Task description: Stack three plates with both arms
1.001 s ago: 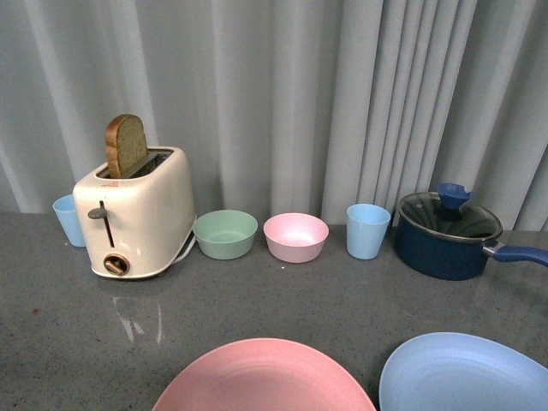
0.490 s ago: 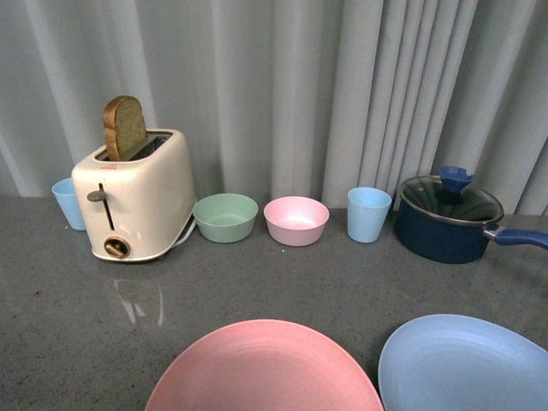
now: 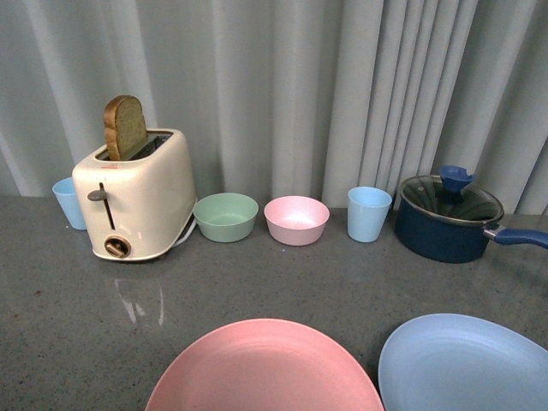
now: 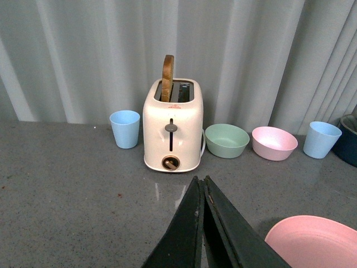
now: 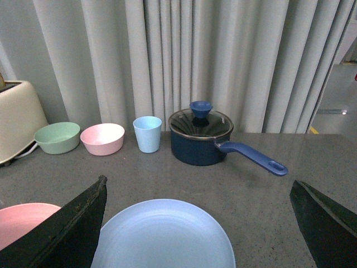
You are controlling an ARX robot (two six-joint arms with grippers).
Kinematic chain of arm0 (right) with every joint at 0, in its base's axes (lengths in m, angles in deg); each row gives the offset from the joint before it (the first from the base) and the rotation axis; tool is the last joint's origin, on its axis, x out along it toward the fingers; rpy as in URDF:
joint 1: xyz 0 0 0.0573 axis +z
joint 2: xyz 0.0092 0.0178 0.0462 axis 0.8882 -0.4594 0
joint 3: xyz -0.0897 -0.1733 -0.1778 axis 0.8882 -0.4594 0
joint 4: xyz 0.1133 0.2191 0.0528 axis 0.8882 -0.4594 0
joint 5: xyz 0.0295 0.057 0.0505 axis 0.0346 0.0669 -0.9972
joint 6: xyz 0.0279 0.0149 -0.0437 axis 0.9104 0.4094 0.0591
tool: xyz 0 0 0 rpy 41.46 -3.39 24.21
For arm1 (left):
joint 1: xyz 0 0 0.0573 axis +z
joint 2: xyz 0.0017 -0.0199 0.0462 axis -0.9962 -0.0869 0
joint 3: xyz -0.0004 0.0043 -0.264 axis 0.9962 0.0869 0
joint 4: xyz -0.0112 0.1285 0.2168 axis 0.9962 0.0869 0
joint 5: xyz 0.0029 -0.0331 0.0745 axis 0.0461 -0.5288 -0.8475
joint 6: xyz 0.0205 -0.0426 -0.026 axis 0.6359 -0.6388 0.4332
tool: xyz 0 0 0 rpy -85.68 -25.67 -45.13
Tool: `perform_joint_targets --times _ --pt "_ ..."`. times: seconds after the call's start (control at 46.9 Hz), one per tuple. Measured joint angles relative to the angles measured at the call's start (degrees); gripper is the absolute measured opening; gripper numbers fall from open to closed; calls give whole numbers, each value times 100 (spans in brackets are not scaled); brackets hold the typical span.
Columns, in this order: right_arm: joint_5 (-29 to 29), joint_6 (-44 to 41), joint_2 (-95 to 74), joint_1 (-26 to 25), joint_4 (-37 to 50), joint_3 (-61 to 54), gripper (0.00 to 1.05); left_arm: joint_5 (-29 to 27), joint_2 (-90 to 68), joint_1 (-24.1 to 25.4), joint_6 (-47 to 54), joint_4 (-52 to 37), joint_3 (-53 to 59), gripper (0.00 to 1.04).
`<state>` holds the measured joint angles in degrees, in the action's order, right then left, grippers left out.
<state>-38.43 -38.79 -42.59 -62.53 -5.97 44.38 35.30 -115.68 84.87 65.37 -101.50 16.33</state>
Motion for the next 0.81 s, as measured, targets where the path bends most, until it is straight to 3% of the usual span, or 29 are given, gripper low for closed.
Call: perform_joint_targets --times 0.81 --pt "0 0 0 0 0 0 97 -4 1961 0 0 2011 0 4"
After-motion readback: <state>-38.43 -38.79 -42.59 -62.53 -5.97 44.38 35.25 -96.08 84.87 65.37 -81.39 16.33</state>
